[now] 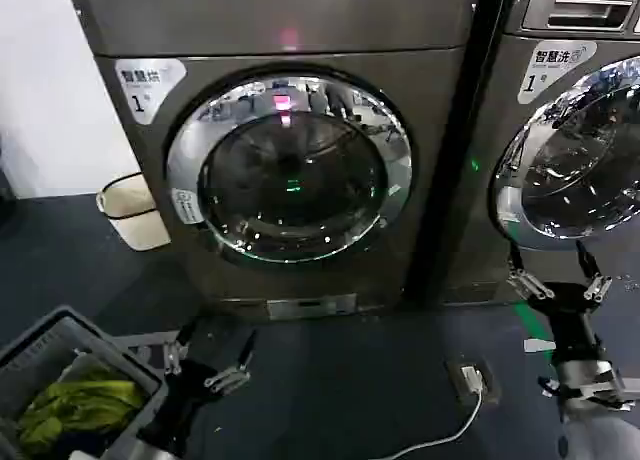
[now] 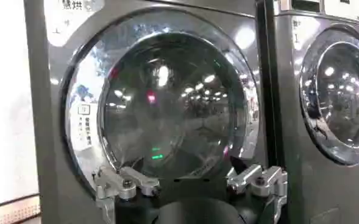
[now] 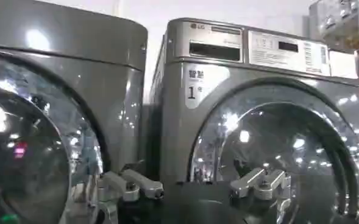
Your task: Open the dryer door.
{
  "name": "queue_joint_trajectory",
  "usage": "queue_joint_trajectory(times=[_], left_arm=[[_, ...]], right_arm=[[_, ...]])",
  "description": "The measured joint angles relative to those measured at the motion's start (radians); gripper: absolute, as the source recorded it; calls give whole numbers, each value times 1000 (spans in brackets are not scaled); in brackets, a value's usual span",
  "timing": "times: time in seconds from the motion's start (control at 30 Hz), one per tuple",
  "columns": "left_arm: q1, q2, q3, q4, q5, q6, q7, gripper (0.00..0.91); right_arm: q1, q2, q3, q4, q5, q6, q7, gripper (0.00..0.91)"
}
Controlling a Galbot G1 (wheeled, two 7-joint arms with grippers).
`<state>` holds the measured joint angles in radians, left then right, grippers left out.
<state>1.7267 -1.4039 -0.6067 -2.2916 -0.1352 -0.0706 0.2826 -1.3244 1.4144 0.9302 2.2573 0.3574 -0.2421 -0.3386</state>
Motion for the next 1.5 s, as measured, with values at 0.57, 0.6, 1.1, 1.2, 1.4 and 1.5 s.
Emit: queue_joint_trajectory(times=[0.57,0.6,1.1,1.2,1.4,1.5], left_arm=[[19,2,0,-25,23,-1,4,907],[22,2,0,-25,24,-1,6,907],[34,-7,-2,-20,40,-20,20,907],[42,-14,-2,-19,43,-22,20,907],[42,-30,-2,-8,76,-39,19,907],[47,-28,-3,-6,77,-40,17,907]], right_arm=[[365,-365,-431,-245,140,-83,-265,907],[392,-365,-467,-260,140,-83,-265,907],[743,-251,-860,-523,98,-43,-206,907],[790,-211,-907,-574,88,-37,-198,907],[853,-126,-992,-677,28,31,-178,907],[884,-96,-1036,-730,15,59,-173,907]])
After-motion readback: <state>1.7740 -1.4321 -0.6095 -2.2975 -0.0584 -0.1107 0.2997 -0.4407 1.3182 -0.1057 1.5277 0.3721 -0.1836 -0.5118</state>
